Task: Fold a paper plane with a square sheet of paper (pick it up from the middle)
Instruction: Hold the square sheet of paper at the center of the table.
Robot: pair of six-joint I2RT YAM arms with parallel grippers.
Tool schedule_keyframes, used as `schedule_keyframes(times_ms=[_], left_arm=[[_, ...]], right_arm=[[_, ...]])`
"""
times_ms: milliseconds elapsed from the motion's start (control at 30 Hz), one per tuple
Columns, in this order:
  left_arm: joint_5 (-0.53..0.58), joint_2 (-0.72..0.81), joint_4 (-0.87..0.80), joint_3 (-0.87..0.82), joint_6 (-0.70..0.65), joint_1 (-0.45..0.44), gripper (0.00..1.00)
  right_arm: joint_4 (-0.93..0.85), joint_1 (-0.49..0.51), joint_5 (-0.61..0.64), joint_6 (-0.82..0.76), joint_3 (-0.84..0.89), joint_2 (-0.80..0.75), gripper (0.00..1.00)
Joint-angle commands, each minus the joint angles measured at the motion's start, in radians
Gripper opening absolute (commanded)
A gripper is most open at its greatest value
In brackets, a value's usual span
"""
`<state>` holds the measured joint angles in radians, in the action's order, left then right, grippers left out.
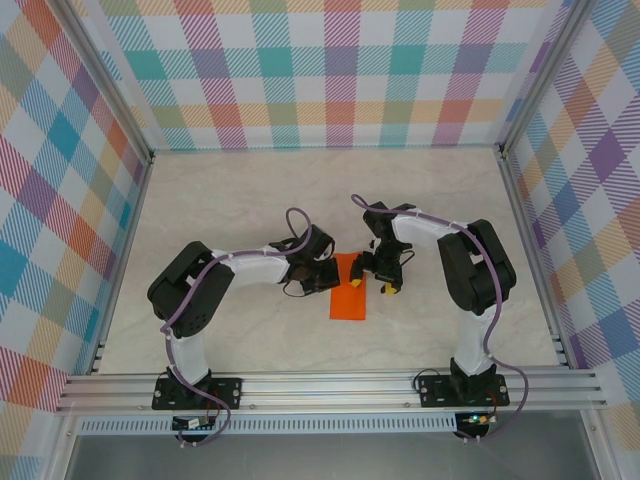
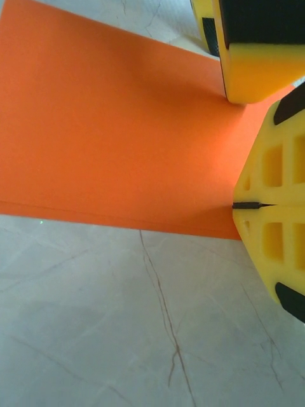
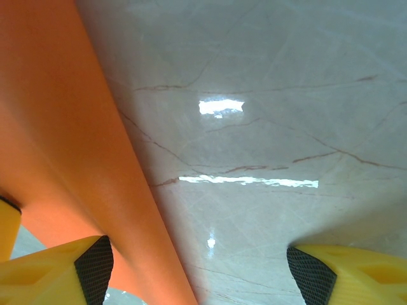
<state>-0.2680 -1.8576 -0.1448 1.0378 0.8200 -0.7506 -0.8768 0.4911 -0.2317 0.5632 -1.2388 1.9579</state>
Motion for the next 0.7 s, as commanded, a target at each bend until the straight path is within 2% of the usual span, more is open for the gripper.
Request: schedule_keyframes(times_ms=[0,233,433,533,600,667], left_arm=[[0.025,-0.015,-0.008,-0.033,0.006,-0.013,0.0],[0.033,-0.026,-0.018,-0.038,-0.004,-0.013,0.0],[0.054,-0.014,-0.038,-0.049,-0.008,-0.012,0.0],[0.062,-0.007,-0.046,-0.051,-0.014,-0.012,0.0],[0.069,-0.003,-0.056,-0.05,-0.018,-0.013,0.0],[0.071,0.0,-0.059,-0.048,-0.022,-0.013,0.0]], right_arm=[[0.124,0.012,0.088,-0.021,0.083,0.128,0.79],[0.127,0.012,0.065,-0.019,0.061,0.084,0.79],[0.145,0.003,0.076,-0.006,0.045,-0.1,0.81],[0.211,-0.023,0.019,0.013,0.089,-0.209,0.8],[0.268,-0.041,-0.033,0.027,0.128,-0.272,0.73],[0.321,-0.052,-0.1,0.035,0.16,-0.31,0.59]])
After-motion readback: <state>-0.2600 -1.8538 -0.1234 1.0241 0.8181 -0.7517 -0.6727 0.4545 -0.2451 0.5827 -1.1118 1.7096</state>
